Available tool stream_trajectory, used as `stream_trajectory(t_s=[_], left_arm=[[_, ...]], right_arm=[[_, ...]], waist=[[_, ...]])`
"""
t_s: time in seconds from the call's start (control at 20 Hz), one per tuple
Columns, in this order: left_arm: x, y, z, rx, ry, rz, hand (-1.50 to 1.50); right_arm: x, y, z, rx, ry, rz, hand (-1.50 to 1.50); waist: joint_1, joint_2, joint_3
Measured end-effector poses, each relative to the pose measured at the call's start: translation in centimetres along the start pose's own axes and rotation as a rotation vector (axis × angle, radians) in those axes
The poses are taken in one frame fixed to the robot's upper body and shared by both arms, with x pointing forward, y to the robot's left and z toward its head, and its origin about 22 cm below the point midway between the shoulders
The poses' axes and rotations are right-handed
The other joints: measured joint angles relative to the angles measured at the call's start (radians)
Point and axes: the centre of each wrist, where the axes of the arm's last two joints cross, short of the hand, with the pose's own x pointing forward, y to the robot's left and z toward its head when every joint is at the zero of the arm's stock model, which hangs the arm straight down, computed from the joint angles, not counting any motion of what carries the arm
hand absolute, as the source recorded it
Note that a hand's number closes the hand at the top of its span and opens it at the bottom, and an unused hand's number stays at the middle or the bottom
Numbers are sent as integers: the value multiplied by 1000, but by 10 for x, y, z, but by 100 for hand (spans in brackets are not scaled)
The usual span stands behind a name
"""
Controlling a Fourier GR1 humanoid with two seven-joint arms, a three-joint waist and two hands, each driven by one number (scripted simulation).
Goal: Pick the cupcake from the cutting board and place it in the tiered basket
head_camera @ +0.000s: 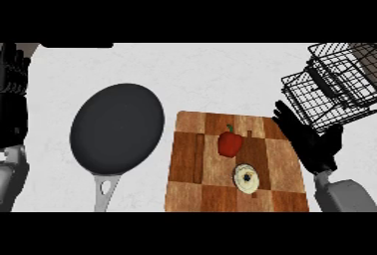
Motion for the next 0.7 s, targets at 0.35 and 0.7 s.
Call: stream_trajectory(t_s=[0.35, 0.7], left_arm=[[-25, -29, 33, -50, 169, 49, 0], [-28, -72, 64, -143, 276, 143, 0]], right_arm=[[42, -18, 11, -270, -439, -234, 150], [-4, -3, 63, -340, -520, -536, -150]], waist=[[-98, -37, 12], [-80, -26, 5]])
